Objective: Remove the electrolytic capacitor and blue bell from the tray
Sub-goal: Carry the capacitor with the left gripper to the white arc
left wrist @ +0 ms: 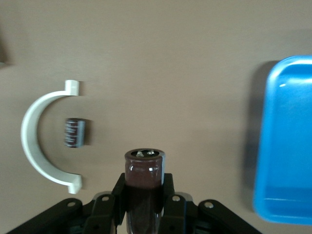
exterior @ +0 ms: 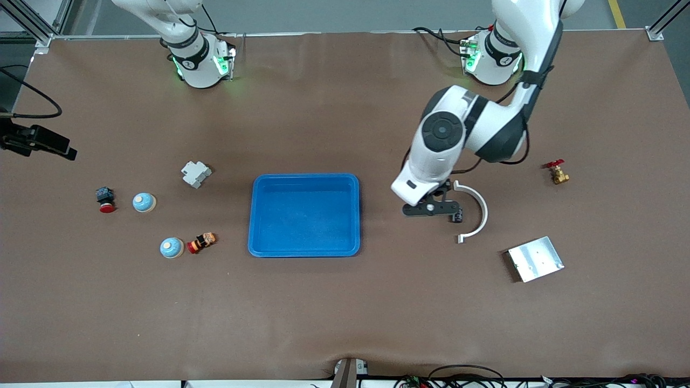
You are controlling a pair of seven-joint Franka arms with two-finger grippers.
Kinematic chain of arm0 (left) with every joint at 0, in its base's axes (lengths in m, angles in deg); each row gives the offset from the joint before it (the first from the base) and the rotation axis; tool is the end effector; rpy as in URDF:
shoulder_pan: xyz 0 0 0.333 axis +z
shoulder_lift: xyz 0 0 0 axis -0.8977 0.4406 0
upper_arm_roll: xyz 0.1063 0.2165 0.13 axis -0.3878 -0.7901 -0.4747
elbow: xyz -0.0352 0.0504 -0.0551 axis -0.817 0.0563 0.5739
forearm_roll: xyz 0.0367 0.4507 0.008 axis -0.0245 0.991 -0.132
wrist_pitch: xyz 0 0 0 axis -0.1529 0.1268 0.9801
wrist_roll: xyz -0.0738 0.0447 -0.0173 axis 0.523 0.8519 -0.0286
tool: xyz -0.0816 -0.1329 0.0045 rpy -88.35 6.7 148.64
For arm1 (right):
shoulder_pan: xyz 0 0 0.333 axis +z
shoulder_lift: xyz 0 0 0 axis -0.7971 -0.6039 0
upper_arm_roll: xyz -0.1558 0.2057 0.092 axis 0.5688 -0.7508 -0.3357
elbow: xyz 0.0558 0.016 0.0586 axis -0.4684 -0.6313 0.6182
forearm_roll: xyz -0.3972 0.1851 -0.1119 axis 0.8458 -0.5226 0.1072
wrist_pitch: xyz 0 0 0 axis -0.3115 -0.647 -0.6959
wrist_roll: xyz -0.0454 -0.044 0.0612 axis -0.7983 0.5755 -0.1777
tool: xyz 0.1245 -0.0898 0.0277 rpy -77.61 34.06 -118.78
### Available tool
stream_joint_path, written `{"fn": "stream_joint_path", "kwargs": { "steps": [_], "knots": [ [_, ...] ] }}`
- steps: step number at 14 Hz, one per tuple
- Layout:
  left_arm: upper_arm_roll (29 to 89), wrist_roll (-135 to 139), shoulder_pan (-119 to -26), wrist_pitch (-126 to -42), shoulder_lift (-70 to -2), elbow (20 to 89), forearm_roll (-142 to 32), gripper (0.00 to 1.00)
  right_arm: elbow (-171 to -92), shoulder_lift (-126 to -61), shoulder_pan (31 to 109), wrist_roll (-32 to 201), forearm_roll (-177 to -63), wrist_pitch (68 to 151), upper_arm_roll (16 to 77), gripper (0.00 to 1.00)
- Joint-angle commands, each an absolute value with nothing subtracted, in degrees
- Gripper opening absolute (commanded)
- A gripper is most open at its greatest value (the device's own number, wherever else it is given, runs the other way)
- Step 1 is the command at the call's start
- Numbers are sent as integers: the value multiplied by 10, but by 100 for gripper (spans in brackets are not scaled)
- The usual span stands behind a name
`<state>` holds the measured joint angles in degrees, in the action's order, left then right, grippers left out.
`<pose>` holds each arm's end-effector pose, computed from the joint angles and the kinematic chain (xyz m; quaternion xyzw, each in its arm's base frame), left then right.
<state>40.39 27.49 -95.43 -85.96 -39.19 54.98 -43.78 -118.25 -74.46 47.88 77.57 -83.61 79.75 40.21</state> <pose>0.5845 -0.3509 0.2278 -0.9995 0.0027 0.0115 0.0281 0.6215 -0.0434 0.5277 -0.9980 0.0545 0.0323 0.0076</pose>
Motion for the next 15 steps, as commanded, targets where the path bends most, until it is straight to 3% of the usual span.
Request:
{"fn": "stream_joint_path", "kwargs": {
  "steps": [1, 7, 15],
  "knots": [
    [407, 212, -922, -881, -435, 610, -431, 0, -1170, -749, 489, 763, -820, 786, 402, 100],
    [407, 79, -837, -942, -496, 702, -430, 0, -1170, -749, 486, 768, -821, 787, 404, 100],
    [406, 20, -757, -1166, -514, 862, -377, 0, -1169, -749, 485, 767, -825, 786, 405, 100]
  ]
}}
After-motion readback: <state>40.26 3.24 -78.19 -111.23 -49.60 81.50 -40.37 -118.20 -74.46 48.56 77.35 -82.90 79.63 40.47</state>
